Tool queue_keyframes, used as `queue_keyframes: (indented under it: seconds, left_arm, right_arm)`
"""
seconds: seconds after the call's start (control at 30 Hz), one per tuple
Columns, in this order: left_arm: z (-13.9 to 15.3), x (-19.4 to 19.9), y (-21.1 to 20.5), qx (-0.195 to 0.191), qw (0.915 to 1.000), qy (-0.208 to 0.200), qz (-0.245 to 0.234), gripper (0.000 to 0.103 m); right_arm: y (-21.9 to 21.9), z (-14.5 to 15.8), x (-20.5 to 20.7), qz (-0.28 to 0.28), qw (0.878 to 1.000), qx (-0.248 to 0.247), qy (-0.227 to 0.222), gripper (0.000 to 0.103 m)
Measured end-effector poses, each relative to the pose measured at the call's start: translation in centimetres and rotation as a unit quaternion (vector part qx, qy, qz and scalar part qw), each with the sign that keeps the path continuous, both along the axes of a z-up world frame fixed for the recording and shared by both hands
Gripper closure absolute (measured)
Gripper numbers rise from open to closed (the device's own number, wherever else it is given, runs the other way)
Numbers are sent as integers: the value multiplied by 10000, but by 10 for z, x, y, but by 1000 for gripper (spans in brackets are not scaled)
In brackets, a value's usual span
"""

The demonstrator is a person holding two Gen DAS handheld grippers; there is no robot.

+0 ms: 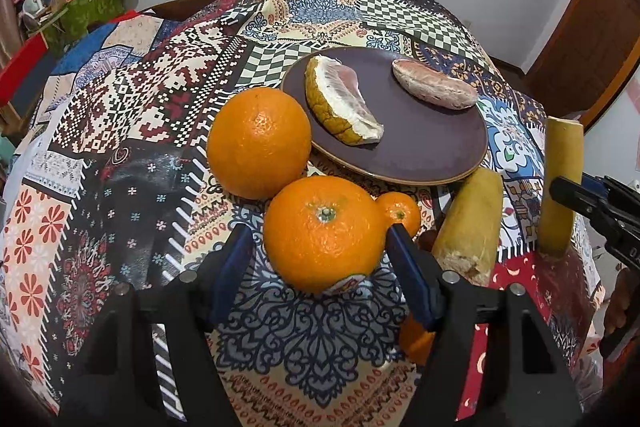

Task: Organize fruits
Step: 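Grasp the large orange with the left tool while the right tool holds the corn cob up, then carry the corn cob in the right tool toward the plate while the left tool carries the orange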

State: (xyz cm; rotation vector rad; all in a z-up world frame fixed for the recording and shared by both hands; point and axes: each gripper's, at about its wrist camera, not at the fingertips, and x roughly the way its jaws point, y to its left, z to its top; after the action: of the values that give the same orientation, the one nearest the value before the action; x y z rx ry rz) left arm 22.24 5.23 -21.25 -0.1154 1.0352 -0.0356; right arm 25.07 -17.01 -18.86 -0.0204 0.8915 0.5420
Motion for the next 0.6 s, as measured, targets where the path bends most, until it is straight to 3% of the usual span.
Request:
queue_keyframes:
  seconds: [0.3, 0.6]
  left_arm:
    - [-2, 1, -3, 18, 10000, -24, -9, 40]
    - [28, -9, 1, 32, 9992, -403, 54, 40]
  right_arm:
    - [0, 6, 2, -11, 9999, 83, -80, 71]
    - [2, 21, 6, -14, 9994, 207, -289, 71]
